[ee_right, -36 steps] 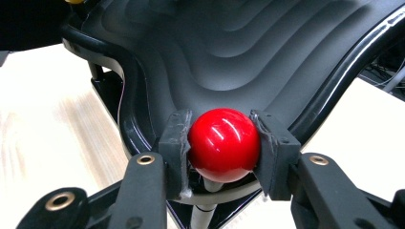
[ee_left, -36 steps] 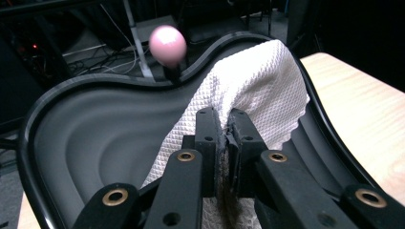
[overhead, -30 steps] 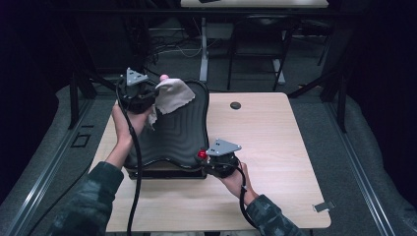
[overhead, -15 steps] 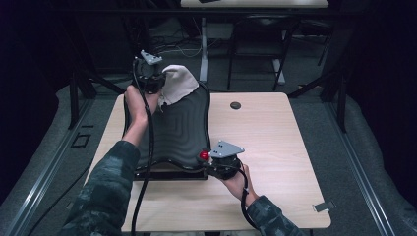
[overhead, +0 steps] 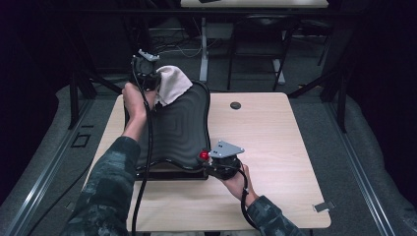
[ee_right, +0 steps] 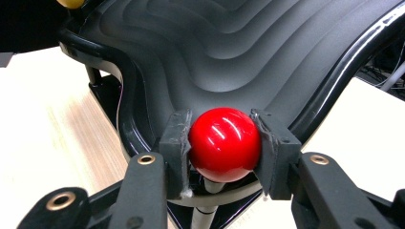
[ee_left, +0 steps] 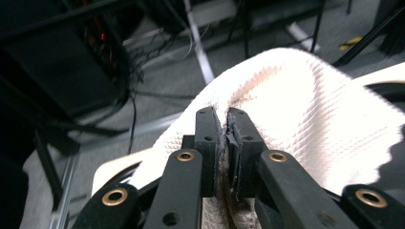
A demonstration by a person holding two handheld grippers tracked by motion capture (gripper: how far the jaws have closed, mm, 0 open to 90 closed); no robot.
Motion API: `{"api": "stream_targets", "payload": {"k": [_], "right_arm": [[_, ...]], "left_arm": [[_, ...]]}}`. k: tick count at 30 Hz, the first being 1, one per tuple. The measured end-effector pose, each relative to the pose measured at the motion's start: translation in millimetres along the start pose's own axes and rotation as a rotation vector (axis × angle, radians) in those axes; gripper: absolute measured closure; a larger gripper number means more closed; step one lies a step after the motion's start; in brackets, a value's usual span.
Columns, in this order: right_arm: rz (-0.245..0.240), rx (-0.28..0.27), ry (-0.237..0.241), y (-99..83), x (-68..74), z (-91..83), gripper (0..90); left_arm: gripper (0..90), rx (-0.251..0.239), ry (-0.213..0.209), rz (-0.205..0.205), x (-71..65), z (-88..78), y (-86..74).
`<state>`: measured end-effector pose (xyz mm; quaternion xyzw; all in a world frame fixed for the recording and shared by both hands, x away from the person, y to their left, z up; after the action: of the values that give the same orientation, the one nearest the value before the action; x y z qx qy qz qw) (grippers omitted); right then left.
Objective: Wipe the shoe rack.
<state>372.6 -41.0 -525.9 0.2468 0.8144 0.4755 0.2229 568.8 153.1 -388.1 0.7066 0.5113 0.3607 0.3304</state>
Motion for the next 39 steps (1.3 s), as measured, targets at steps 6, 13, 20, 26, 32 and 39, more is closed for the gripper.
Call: {"api": "stream_targets", "payload": {"k": [6,13,20,26,32,39], "right_arm": [[-0.004,-0.002,-0.002,0.0,-0.4,0.2,60.1],[-0.002,0.003,-0.001,-0.1,-0.4,0.0,60.1],[-0.004,0.003,0.0,-0.1,-0.4,-0.1,60.1],[-0.006,0.0,0.0,0.0,-0.6,-0.1,60.1],[-0.003,0.003,0.002,0.0,-0.2,-0.1,60.1],[-0.003,0.004,0.0,0.0,-0.2,0.0,60.1]], "left_arm": [[83.7,-0.005,0.043,-0.038,20.5,-2.6,-3.3],[83.7,-0.088,0.007,-0.052,15.8,-17.2,10.3],[83.6,-0.108,-0.074,-0.007,-12.8,-14.5,15.0],[83.7,-0.08,-0.064,0.01,-14.5,-7.4,12.4],[83.8,-0.029,0.026,0.007,8.7,-2.2,2.1],[83.8,0.011,0.134,-0.069,50.1,-2.1,-15.7]]}}
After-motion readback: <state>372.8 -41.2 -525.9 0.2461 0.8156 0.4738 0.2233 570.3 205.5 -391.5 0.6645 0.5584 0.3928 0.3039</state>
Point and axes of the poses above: each handheld gripper's, and its own axes: z roughly forward along the jaws, y roughly out of its top, x roughly to its left, the point moved 7 cm from there along z, roughly forward along the jaws, and after that the axes turned 3 degrees about -z, right-handed, at the moved point
